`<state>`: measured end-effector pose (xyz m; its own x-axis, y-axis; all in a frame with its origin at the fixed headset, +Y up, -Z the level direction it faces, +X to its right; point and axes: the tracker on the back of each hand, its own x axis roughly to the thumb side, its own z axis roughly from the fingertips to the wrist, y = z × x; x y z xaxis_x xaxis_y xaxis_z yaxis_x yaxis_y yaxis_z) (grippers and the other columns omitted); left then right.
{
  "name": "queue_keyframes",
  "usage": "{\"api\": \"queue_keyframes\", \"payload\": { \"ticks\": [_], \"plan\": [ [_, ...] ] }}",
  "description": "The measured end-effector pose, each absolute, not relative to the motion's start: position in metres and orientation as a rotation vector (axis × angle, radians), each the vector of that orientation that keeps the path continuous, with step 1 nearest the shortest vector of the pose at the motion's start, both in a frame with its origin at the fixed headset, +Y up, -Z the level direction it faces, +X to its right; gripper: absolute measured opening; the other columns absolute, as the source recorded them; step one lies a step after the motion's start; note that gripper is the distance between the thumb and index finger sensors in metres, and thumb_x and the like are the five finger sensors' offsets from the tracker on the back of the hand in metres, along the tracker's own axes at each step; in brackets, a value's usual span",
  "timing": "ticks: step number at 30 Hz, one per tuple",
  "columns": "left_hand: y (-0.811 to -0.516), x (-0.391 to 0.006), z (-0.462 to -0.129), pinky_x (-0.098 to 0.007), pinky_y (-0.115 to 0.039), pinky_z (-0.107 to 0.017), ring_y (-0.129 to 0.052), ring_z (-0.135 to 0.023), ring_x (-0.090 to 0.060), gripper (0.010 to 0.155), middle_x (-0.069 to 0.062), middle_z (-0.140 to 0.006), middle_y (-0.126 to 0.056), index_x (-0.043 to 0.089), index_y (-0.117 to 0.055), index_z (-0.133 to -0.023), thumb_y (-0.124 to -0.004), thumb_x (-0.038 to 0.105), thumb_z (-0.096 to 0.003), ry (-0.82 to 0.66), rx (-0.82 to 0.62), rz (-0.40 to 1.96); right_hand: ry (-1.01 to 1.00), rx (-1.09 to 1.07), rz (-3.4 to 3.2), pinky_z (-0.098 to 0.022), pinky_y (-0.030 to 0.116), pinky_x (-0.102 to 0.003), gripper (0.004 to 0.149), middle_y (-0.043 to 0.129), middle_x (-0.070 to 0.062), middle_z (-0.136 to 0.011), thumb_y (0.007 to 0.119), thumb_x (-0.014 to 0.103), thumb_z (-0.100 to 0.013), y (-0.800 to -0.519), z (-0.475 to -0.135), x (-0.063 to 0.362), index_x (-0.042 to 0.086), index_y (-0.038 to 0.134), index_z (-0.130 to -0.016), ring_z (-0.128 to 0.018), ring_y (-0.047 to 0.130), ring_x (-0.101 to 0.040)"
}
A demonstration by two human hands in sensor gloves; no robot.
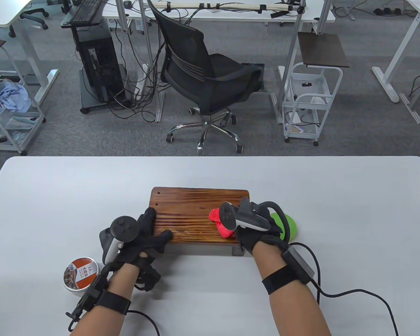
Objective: Dip and apply wood wax on stool
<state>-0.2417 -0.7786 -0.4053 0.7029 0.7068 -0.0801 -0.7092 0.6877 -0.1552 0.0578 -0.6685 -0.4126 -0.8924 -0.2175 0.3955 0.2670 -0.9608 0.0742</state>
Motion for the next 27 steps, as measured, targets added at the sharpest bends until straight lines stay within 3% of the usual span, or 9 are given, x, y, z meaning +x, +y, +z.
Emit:
{"api": "queue_keyframes", "payload": {
  "ticks": [5,8,14,22,27],
  "plan": [
    [-0.779,-0.242,-0.405,-0.087,-0.031,-0.065,-0.031,-0.110,-0.059,0.108,-0.020,-0.127,-0.025,0.032,-0.016,-0.118,-0.084,0.071,-0.0430,0.012,-0.184,0.804,-0.112,-0.818,-2.744,-0.065,0.074,-0.060,0.057,0.074,-0.004,-0.104,0.088,0.033,-0.049,-0.670,-0.387,0.026,0.034,0.072,-0.104,-0.088,0.084,-0.034],
    [-0.778,-0.242,-0.405,-0.087,-0.030,-0.065,-0.031,-0.110,-0.058,0.108,-0.020,-0.127,-0.025,0.032,-0.016,-0.118,-0.084,0.071,-0.0428,0.012,-0.189,0.809,-0.130,-0.717,-2.756,-0.064,0.074,-0.060,0.057,0.074,-0.003,-0.105,0.087,0.033,-0.049,-0.668,-0.398,0.032,0.038,0.071,-0.104,-0.088,0.084,-0.033],
    [-0.779,-0.242,-0.405,-0.087,-0.030,-0.065,-0.031,-0.110,-0.058,0.108,-0.020,-0.127,-0.025,0.033,-0.015,-0.118,-0.084,0.072,-0.0430,0.012,-0.191,0.813,-0.184,-0.526,-2.852,-0.064,0.073,-0.061,0.056,0.074,-0.006,-0.104,0.087,0.032,-0.050,-0.668,-0.424,0.037,0.034,0.072,-0.104,-0.086,0.084,-0.035],
    [-0.779,-0.242,-0.405,-0.087,-0.030,-0.065,-0.030,-0.110,-0.058,0.109,-0.020,-0.127,-0.024,0.033,-0.015,-0.118,-0.084,0.072,-0.0430,0.009,-0.194,0.819,-0.051,-0.917,-2.715,-0.063,0.073,-0.062,0.055,0.077,-0.005,-0.103,0.088,0.031,-0.049,-0.673,-0.382,-0.012,0.035,0.075,-0.102,-0.084,0.084,-0.034],
    [-0.779,-0.243,-0.406,-0.087,-0.030,-0.065,-0.030,-0.110,-0.058,0.109,-0.020,-0.127,-0.024,0.033,-0.015,-0.118,-0.084,0.072,-0.0430,0.010,-0.196,0.823,-0.108,-0.684,-2.786,-0.064,0.071,-0.064,0.054,0.076,-0.005,-0.104,0.088,0.031,-0.050,-0.669,-0.409,-0.001,0.039,0.075,-0.101,-0.084,0.083,-0.035]
  ]
}}
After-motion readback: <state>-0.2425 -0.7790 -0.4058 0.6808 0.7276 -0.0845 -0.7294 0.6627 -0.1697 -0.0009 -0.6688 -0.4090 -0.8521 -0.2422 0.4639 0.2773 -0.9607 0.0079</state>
